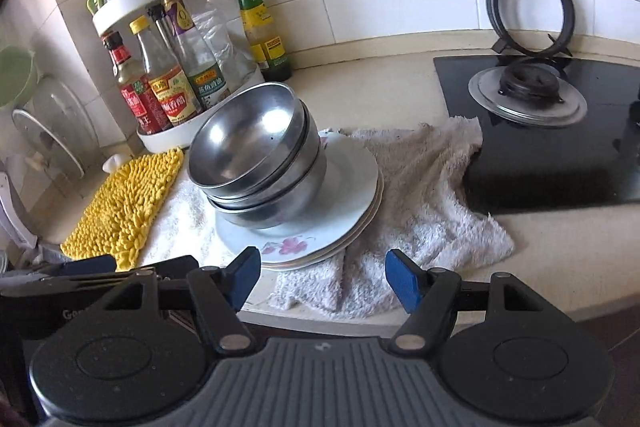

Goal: Organize plates and bowls
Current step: 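Lift both grippers away from the bowls and plates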

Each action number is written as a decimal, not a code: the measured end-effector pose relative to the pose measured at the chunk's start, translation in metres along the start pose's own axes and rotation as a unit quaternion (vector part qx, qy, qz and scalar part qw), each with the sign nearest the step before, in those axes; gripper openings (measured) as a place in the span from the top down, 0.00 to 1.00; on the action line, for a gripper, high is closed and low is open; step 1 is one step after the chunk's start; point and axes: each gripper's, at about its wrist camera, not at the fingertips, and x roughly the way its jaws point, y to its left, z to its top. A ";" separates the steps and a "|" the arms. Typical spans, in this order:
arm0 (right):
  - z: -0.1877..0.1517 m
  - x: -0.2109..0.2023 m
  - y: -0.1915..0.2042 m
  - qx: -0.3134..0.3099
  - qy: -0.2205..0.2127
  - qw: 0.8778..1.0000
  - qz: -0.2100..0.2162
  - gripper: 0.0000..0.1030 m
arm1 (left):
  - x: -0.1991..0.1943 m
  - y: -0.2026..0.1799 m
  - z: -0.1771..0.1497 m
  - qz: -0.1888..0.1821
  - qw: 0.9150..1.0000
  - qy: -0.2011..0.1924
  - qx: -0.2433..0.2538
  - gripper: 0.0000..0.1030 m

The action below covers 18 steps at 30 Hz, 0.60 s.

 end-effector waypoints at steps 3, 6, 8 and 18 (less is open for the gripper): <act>-0.004 -0.003 0.004 0.008 -0.002 1.000 -0.002 0.13 | -0.004 0.001 -0.003 0.001 1.000 -0.002 -0.003 0.04; -0.006 -0.005 0.006 0.012 -0.002 1.000 -0.001 0.13 | -0.008 0.004 -0.005 0.001 1.000 -0.004 -0.001 0.04; -0.008 -0.005 0.007 0.014 -0.001 1.000 0.002 0.13 | -0.009 0.006 -0.005 0.002 1.000 -0.005 0.000 0.04; -0.009 -0.007 0.010 0.012 -0.002 1.000 0.009 0.13 | -0.017 0.006 -0.008 0.016 1.000 -0.017 0.008 0.04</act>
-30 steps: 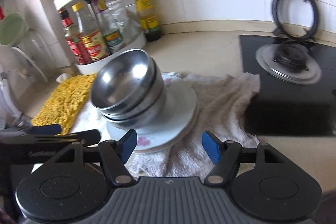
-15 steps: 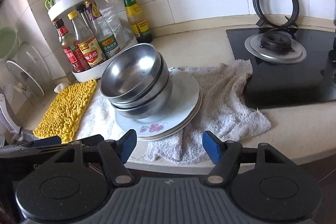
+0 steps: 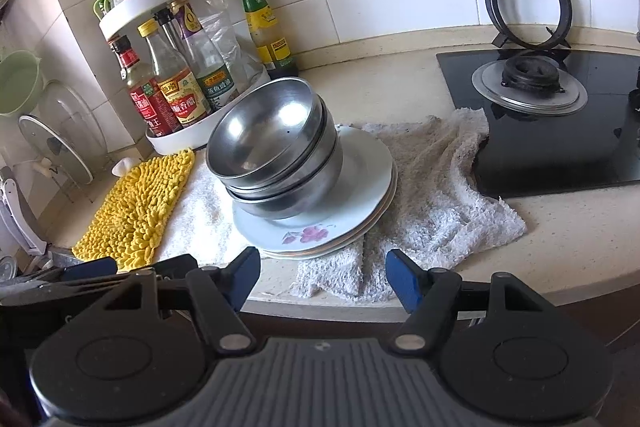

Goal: Organize plates and bowls

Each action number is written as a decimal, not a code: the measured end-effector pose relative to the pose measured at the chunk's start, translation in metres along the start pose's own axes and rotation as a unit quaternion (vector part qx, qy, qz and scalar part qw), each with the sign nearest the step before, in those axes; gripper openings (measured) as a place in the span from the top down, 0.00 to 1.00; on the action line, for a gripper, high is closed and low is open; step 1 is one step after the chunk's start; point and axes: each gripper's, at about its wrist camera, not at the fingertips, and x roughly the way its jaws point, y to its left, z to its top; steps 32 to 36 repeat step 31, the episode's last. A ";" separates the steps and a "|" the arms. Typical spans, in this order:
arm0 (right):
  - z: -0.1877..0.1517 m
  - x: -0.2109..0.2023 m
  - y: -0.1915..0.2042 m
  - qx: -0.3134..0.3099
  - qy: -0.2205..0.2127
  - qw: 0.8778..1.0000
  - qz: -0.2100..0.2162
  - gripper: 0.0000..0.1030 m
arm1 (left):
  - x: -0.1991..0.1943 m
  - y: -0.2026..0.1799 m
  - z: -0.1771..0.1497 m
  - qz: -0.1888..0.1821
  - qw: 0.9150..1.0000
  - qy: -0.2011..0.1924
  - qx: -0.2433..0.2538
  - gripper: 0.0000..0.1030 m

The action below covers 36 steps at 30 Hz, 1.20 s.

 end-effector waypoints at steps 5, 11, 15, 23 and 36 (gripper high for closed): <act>0.000 0.000 0.001 -0.001 -0.002 1.000 0.006 0.13 | -0.005 0.000 0.001 0.011 1.000 -0.012 0.007 0.03; 0.002 -0.001 0.004 -0.005 -0.006 1.000 0.012 0.13 | -0.010 -0.001 0.003 0.028 0.999 -0.024 0.017 0.03; 0.002 -0.001 0.006 -0.009 -0.009 1.000 0.019 0.13 | -0.011 0.001 0.003 0.034 0.999 -0.023 0.015 0.03; 0.005 -0.001 0.008 -0.013 -0.019 0.999 0.035 0.13 | -0.016 0.004 0.006 0.032 0.999 -0.040 0.012 0.03; 0.009 0.000 0.010 -0.012 -0.028 0.998 0.046 0.13 | -0.016 0.009 0.008 0.030 0.998 -0.063 0.007 0.00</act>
